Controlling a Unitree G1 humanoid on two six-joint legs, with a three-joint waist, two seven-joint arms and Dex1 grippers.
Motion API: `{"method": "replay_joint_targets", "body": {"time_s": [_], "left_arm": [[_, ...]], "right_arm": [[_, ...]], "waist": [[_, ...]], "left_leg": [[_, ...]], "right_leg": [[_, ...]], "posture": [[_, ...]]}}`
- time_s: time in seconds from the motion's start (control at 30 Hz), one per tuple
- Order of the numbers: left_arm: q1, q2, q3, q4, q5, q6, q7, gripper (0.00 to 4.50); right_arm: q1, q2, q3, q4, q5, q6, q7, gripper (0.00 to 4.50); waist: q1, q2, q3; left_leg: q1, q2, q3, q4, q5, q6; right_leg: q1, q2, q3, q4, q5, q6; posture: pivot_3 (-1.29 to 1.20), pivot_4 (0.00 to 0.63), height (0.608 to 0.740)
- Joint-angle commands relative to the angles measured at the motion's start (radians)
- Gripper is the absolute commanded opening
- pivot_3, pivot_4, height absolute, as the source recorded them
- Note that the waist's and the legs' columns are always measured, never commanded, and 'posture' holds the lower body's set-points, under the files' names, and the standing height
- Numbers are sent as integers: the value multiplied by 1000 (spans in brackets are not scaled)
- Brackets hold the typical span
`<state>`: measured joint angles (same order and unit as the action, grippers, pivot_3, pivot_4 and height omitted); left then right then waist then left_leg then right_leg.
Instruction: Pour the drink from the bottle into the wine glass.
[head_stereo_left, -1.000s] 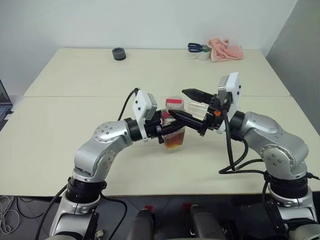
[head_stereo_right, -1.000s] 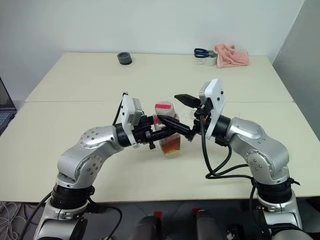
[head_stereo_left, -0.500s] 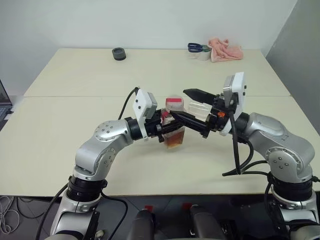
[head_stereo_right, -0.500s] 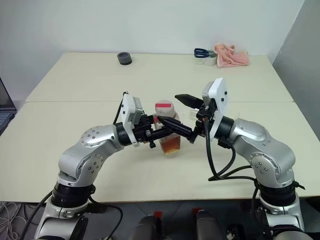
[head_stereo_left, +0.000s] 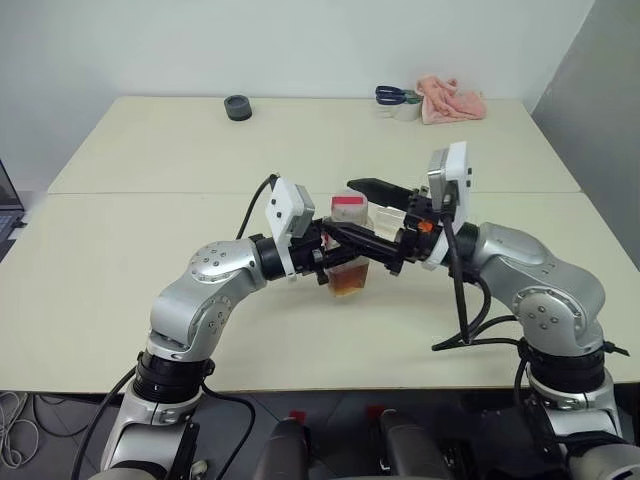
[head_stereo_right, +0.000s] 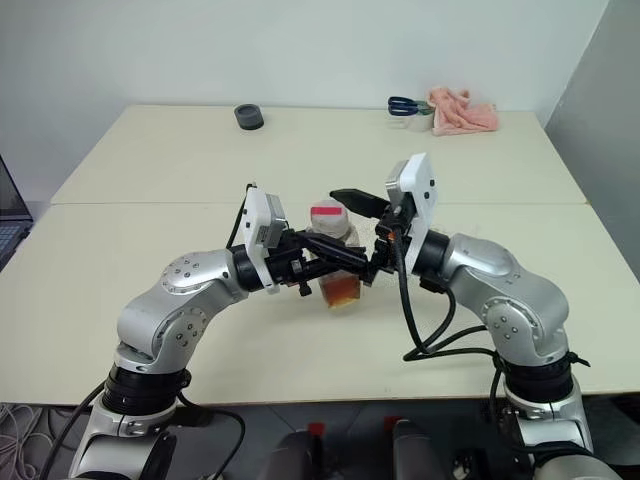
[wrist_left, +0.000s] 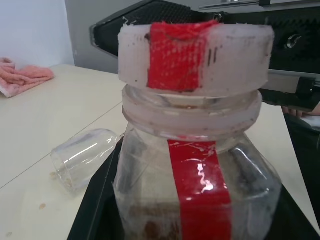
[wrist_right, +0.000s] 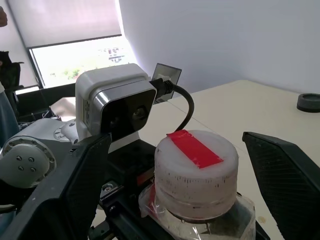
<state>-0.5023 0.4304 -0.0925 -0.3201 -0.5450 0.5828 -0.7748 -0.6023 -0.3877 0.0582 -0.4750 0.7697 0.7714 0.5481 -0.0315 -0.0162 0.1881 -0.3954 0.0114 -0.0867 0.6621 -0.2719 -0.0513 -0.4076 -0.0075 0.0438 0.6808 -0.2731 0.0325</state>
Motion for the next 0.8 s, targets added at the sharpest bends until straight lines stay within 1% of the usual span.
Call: {"method": "replay_joint_targets", "body": {"time_s": [0.03,0.17,0.2,0.37,0.47,0.57,0.63,0.73,0.8], "left_arm": [[-18,-1,13,-35,-3,-20,2,1846],[-15,-2,12,-37,-3,-19,4,1846],[-15,-3,11,-37,-3,-19,4,1846],[-16,-5,7,-36,-6,-17,0,1846],[1,15,-4,-59,-28,-3,-39,1846],[13,60,-3,-80,-54,6,-107,1846],[12,88,8,-81,-76,17,-136,1846],[3,119,24,-70,-94,22,-151,1846],[8,124,33,-70,-95,22,-134,1846]], "right_arm": [[-15,2,-4,-10,-19,-40,17,3507],[-16,13,-12,-4,-16,-43,14,2074],[-17,15,-14,-3,-16,-43,13,1835],[-38,9,-42,9,7,-31,16,1839],[-93,-58,-88,60,57,-14,113,1839],[-147,-129,-86,116,67,-14,218,1839],[-181,-157,-80,147,65,-17,265,1839],[-242,-153,-92,201,40,-55,271,1839],[-268,-129,-109,227,-22,-127,225,1839]], "waist": [[0,0,0],[0,0,0],[0,0,0],[0,0,0],[0,0,0],[0,0,0],[-1,0,0],[-1,0,0],[-1,0,0]], "left_leg": [[0,0,0,0,0,0],[0,0,0,0,0,0],[0,0,0,0,0,0],[0,0,0,0,0,0],[0,0,0,0,0,0],[0,0,0,0,0,0],[0,0,0,0,0,0],[0,0,0,0,0,0],[1,0,0,0,0,0]], "right_leg": [[0,0,0,0,0,0],[0,0,0,0,0,0],[0,0,0,0,0,0],[0,0,0,0,0,0],[0,0,0,0,0,0],[0,0,0,0,0,0],[0,0,0,0,0,0],[0,0,0,0,0,0],[0,0,0,0,0,0]], "posture": [[0,150,740],[0,150,740],[0,150,740],[0,150,740],[0,150,740],[0,150,740],[0,150,740],[0,150,740],[0,150,740]]}}
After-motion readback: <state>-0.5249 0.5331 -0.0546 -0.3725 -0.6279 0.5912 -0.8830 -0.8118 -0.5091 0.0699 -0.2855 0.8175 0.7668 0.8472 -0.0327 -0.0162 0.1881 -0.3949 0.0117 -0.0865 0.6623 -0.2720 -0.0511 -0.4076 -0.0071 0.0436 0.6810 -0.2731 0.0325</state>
